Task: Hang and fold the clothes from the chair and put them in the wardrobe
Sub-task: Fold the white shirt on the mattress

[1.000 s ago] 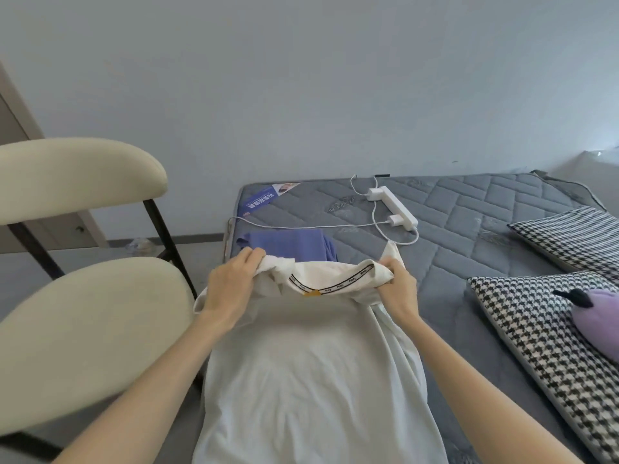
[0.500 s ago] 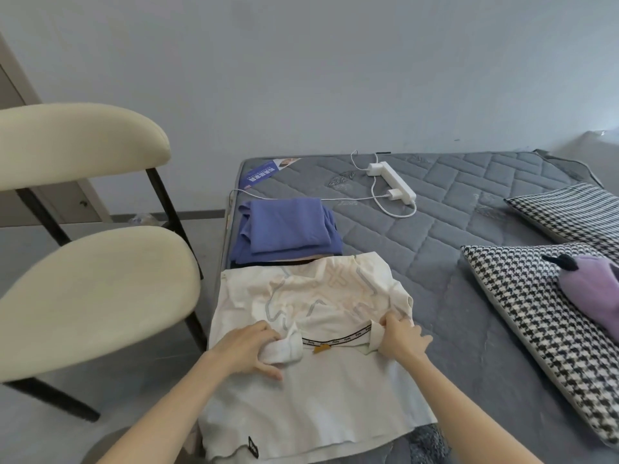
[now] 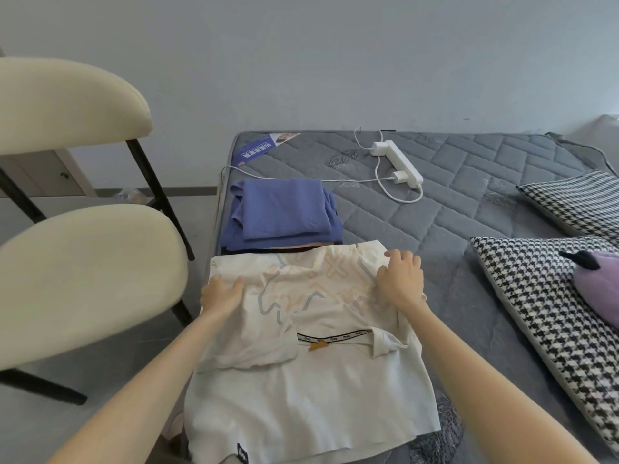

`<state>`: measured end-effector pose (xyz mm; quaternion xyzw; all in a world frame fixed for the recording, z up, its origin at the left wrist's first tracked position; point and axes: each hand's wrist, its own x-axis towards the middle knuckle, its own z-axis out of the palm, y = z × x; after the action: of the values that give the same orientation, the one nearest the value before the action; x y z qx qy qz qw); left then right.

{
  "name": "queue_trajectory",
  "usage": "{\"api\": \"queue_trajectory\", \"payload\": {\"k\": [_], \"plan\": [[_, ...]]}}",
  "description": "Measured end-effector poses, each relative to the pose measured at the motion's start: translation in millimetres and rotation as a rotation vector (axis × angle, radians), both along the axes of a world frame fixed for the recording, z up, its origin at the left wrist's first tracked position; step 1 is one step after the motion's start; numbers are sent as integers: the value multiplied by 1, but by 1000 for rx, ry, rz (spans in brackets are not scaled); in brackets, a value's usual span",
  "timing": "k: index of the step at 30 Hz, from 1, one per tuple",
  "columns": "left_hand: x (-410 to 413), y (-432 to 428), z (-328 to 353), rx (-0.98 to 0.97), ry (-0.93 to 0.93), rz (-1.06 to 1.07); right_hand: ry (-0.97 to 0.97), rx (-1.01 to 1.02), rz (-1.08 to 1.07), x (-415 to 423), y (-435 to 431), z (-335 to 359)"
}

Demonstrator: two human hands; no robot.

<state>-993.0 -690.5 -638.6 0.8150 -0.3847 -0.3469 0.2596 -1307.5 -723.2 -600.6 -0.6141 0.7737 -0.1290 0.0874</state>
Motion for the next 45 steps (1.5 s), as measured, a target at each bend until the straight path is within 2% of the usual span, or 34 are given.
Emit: {"api": "queue_trajectory", "payload": {"k": [3,5,8,10,12,14,18,21,25,28,30,34,37,39,41,43,45], "plan": [[3,-18,-9,43,23,93,-298,200,-121,-6,-23,-12],[9,-25,-15,127,1,116,-403,273,-218,-5,-36,-21],[23,-31,-32,142,86,125,-401,279,-324,-4,-51,-31],[28,-33,-40,31,243,164,-412,286,-362,-6,-59,-35],[29,-37,-37,-76,370,186,-441,252,-358,-7,-65,-38],[30,-44,-31,-142,412,167,-433,187,-282,-7,-69,-36],[30,-62,-23,-263,497,187,-623,-3,-160,-8,-72,-25],[31,-73,-18,-322,588,251,-830,-144,-246,-16,-79,-18],[39,-83,-21,-372,617,311,-982,-156,-305,-17,-82,-18],[43,-83,-25,-345,498,277,-978,4,-266,-19,-74,-25],[45,-78,-24,-309,453,220,-896,109,-222,-25,-69,-31],[48,-56,-22,-229,392,123,-440,279,-260,-32,-62,-33],[46,-39,-28,-85,238,61,-265,381,-239,-31,-51,-37],[44,-33,-32,-59,168,-7,-180,320,-197,-33,-45,-40],[46,-32,-35,-131,150,-43,-205,219,-175,-32,-40,-38],[50,-32,-34,-198,130,-17,-329,129,-244,-33,-36,-36],[54,-32,-35,-192,75,-14,-443,143,-335,-38,-31,-38]]}}
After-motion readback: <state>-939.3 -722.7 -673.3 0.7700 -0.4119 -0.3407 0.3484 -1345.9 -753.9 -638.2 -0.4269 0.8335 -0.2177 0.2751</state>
